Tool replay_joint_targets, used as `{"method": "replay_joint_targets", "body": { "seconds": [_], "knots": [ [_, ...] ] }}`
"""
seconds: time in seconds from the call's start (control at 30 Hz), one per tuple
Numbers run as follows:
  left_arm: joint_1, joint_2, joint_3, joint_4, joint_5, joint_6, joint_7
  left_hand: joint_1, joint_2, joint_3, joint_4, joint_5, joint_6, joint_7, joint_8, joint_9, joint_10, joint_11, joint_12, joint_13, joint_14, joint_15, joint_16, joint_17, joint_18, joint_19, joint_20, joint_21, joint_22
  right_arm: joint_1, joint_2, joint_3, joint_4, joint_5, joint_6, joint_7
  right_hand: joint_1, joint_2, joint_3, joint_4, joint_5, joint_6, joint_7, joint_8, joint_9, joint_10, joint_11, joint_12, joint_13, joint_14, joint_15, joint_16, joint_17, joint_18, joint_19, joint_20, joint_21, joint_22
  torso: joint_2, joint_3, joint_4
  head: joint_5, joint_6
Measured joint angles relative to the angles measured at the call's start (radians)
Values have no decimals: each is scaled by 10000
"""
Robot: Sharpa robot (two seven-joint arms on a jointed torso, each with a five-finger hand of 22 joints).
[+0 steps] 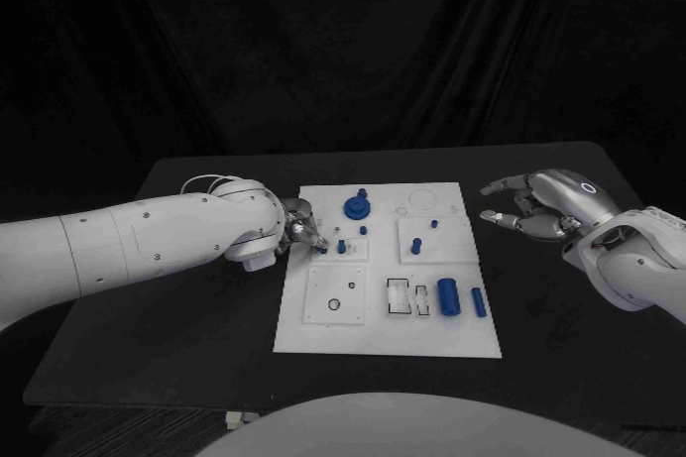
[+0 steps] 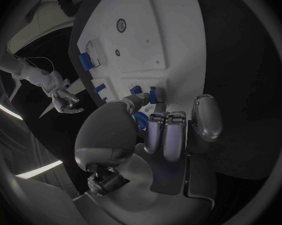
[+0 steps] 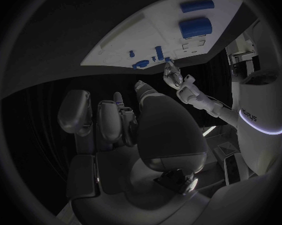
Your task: Assemble the parts on the task board
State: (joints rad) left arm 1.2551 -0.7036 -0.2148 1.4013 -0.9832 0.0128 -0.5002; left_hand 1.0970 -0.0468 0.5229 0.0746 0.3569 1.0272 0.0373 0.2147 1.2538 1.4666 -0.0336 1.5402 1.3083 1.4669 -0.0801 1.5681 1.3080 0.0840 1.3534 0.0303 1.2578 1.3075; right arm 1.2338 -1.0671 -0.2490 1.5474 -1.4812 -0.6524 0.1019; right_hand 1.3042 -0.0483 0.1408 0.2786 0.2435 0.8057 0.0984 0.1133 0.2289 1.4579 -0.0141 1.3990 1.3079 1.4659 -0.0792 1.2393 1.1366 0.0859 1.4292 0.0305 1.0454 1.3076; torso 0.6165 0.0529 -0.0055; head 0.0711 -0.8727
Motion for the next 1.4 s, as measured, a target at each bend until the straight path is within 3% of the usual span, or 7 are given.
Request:
{"method": "replay_joint_targets", "body": {
  "seconds": [0.2,0.33,0.53,0.77,0.97,1.2,1.4],
  "knots": [
    [0,-8,4,14,-1,35,-4,32,32,-28,-28,-205,3,-3,-8,20,0,0,0,0,0,0,0,-1,0,0,0,-26,0,-13,3,0,-9,50,1,8,0,0,0,0,0,0,0,0,-8,0,0,0,0,0,0,1,12,0,0,0,0,0,-6,0,0,17,0],
    [0,8,6,-21,-1,71,-4,95,96,-140,1,-802,-39,-33,-66,24,0,0,-32,0,0,0,0,-1,0,0,0,-92,0,-19,3,0,-10,84,3,10,0,0,0,0,-1,0,0,0,-8,0,0,0,-1,0,0,2,12,1,0,0,0,-1,-7,-1,4,18,0],
    [0,10,19,-61,1,142,2,-138,341,-971,580,-1806,-368,141,-511,-376,8,133,-79,0,10,100,0,-2,0,-92,91,-167,-1,-23,3,0,-12,117,5,12,0,-1,0,0,-2,0,0,0,-8,0,0,0,-1,0,0,3,12,0,0,0,0,-1,-7,-3,4,1,0],
    [1,34,23,-101,-2,163,13,-1214,233,-2318,1599,-2867,-288,222,-637,-618,-6,175,-79,0,19,162,0,-2,0,-72,181,-170,-1,-31,6,0,-14,138,8,13,-1,-1,0,0,-2,0,0,0,-8,0,0,0,-2,0,0,3,12,1,0,0,0,-2,-1,-3,0,34,0],
    [1,41,23,-125,-6,179,16,-1488,385,-2924,2068,-2940,-176,182,-278,-395,-6,175,-79,0,19,162,0,-3,0,-72,181,-206,-1,-33,1,0,-13,149,13,13,-1,-1,0,0,37,36,-37,0,-7,0,0,0,-3,0,0,3,11,0,0,0,0,-2,12,-3,-1,28,0],
    [-8,45,3,-140,-6,220,8,-1635,532,-3572,2135,-2946,-85,91,390,237,-6,174,-79,0,19,161,0,-3,-1,-72,180,-244,-2,-35,-9,0,-4,155,18,13,-1,-1,0,0,95,70,-2,0,-20,0,0,0,-3,0,0,3,11,0,0,0,0,-2,15,3,1,25,0],
    [-16,42,-3,-144,-3,241,-11,-1801,857,-3906,2167,-2979,-142,35,915,544,-6,175,-79,0,-8,135,0,-4,-1,-35,143,-244,-2,-35,-12,0,-2,156,22,12,-1,-1,0,0,113,70,-2,0,-29,0,0,0,-3,0,0,4,10,0,0,0,0,-3,12,4,4,42,0]
  ]
}}
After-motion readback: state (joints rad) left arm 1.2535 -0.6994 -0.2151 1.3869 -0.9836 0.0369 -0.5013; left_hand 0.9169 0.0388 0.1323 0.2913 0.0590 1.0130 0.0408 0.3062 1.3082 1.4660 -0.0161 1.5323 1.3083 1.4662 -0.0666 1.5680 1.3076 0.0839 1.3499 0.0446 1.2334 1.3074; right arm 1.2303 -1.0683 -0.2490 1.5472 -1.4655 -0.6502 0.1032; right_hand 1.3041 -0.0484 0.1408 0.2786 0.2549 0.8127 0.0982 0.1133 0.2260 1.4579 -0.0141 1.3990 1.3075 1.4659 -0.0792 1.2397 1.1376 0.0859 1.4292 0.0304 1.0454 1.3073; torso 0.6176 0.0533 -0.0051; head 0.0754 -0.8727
